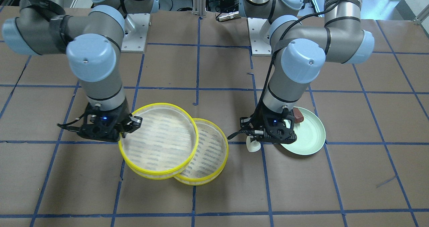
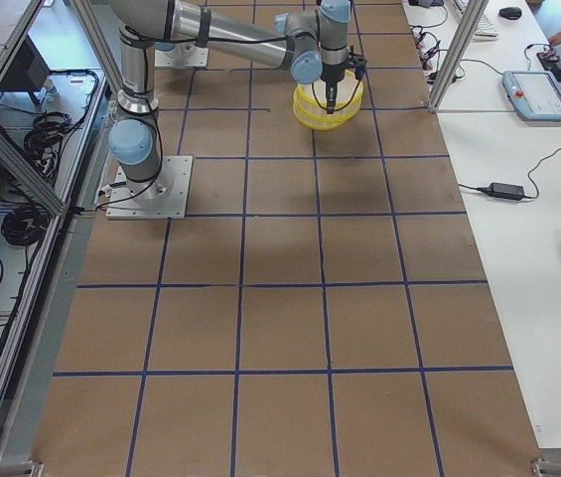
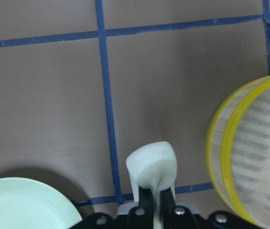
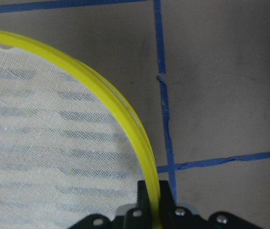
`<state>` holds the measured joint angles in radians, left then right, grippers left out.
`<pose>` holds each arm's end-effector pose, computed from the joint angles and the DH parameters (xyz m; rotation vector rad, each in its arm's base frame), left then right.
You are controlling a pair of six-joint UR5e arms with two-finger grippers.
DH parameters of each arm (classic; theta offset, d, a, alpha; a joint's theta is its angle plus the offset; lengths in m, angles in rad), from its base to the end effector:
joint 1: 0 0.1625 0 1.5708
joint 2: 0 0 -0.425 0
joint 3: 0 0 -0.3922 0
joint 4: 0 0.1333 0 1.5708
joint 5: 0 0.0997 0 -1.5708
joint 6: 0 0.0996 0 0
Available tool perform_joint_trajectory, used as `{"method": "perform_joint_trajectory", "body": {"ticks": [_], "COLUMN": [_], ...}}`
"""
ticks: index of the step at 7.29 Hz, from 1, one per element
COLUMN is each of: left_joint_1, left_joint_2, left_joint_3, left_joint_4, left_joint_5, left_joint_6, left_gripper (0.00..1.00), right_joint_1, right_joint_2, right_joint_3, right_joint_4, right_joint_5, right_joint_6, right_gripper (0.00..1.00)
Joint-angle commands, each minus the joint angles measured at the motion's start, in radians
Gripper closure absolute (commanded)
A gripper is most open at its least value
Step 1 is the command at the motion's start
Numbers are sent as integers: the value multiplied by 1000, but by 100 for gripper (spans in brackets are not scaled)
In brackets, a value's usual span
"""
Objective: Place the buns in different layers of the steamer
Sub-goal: 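Lift the top steamer tier with the right gripper while the left lifts the bun, then lower the white bun into the bottom steamer tier and open the left gripper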
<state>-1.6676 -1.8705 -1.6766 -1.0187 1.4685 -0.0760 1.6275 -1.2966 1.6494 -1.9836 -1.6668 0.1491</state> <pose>-0.2007 -0.5823 0.3304 -0.0428 -3.0199 0.2076 0.1569 -0.5806 0.3431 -0.1453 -3.0470 0.1061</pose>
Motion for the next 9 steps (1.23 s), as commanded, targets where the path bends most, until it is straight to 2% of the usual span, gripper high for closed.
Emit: {"method": "perform_joint_trajectory", "body": {"ticks": [1,2,3,4,7,9], "left_joint_1": [-110,-156,-196,-202,-202,-201], "left_joint_2": [-57,-108,-140,-148,-144,-128], "left_joint_3": [-2,0,0,0,1,3], "left_joint_4": [96,191,253,259,253,255], "left_joint_5": [-16,-48,-60,-62,-63,-50], "left_joint_6": [-204,-296,-414,-465,-447,-371], "left_gripper": [98,98,73,1,0,0], "right_joint_1": [-171,-225,-248,-250,-251,-250], "right_joint_2": [-53,-70,-70,-70,-70,-70], "right_joint_3": [1,3,6,6,6,7], "right_joint_4": [63,65,65,65,65,65], "right_joint_5": [-65,-64,-67,-68,-70,-68], "right_joint_6": [-200,-271,-295,-296,-316,-312], "right_gripper": [93,93,93,93,93,93]}}
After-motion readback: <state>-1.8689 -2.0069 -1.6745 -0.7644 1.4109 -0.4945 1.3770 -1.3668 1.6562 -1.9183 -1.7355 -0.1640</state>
